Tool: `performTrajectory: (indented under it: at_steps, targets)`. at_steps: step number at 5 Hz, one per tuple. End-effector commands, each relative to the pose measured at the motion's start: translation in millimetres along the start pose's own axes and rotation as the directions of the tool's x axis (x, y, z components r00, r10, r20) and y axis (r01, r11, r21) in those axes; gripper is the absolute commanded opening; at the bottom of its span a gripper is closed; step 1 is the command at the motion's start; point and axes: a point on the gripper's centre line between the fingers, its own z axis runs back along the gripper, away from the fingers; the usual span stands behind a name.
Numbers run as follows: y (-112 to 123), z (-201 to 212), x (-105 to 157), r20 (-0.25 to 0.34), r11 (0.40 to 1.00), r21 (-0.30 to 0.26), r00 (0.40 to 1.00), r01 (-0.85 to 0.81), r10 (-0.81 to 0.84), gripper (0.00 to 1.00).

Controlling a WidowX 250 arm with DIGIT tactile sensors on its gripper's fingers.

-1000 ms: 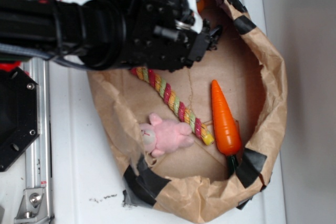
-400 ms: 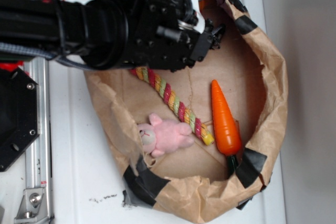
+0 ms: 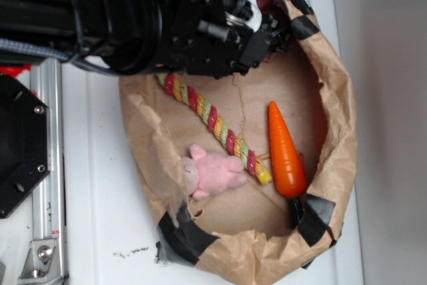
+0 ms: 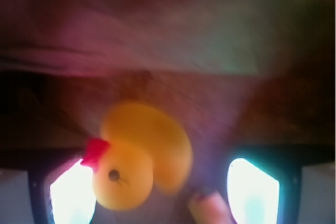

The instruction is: Grab the yellow duck.

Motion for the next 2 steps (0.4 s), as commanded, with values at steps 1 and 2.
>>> performTrajectory:
  at_steps: [1,2]
  targets:
    - [6.5,7.0,11.3,0.022,0.998,-0.047,0.999,-0.039,0.04,1.0]
    - [4.8,-1.5,16.8,0.034,0.999,-0.012,0.998,-0.051,0.051,1.0]
